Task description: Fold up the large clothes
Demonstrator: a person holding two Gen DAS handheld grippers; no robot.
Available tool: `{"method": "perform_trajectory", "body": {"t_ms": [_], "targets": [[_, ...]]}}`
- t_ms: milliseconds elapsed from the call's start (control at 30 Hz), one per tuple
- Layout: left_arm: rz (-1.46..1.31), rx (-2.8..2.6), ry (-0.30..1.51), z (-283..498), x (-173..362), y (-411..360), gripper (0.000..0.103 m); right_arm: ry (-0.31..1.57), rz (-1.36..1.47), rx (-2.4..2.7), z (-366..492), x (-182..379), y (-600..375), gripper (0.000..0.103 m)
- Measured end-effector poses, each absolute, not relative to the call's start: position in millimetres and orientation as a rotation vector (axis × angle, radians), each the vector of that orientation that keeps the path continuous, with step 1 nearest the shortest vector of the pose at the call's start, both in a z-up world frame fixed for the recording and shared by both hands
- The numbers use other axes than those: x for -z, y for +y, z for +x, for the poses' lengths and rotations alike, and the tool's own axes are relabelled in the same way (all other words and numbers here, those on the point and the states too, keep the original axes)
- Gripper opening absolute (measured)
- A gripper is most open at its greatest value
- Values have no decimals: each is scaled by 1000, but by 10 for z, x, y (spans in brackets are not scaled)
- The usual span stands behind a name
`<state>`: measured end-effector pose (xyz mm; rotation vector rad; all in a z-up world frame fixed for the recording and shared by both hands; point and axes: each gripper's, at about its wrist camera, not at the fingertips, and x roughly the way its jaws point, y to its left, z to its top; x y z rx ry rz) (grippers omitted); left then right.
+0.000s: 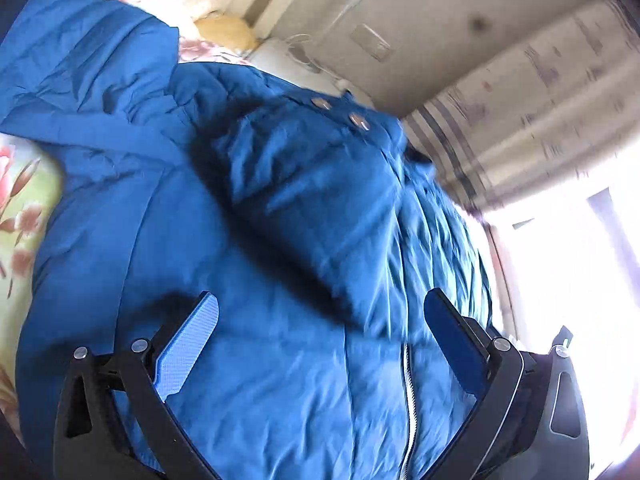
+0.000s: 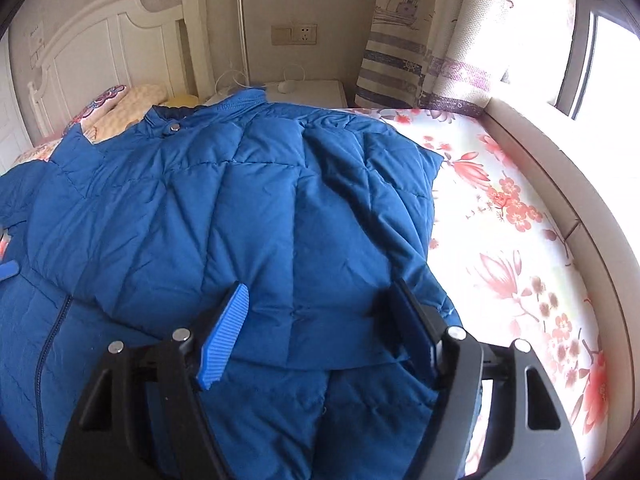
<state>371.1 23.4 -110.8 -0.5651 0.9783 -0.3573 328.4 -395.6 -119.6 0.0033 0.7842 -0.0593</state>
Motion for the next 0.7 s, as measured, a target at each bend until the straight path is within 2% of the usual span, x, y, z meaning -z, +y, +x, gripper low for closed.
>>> {"method": "perform_trajectory", "body": {"t_ms": [133, 200, 233, 267, 333, 367, 500, 567, 600, 667, 700], "targets": [[-692, 319, 995, 4018, 1226, 228, 88, 786, 4, 59, 3347, 1173, -3954, 72], [-720, 307, 976, 4128, 1267, 197, 71, 785, 9, 57, 3326, 1176, -3958, 72], [-732, 320, 985, 4186, 1310, 165, 54, 785, 13, 55, 3352, 1178, -3968, 72], [-753, 331, 985, 4213, 1335, 155, 45, 785, 18, 53, 3349, 1171, -3982, 72], [-755, 318, 928, 4165, 1272, 175, 28, 783, 27, 49, 3337, 1166, -3990, 72], [-715, 308, 870, 4078, 1147, 182, 25, 782, 30, 48, 3338, 1169, -3989, 72], [-407, 266, 581, 3425, 519, -28, 24, 777, 38, 37, 3333, 1161, -3995, 73], [-245, 231, 543, 3236, 434, -185, 27, 779, 45, 35, 3337, 1164, -4012, 74], [-156, 190, 579, 3236, 491, -279, 31, 779, 48, 34, 3337, 1165, -4016, 74], [-52, 87, 761, 3445, 823, -336, 59, 778, 47, 33, 3337, 1164, -4019, 74], [-62, 41, 822, 3530, 966, -277, 64, 777, 46, 34, 3338, 1164, -4018, 74]]}}
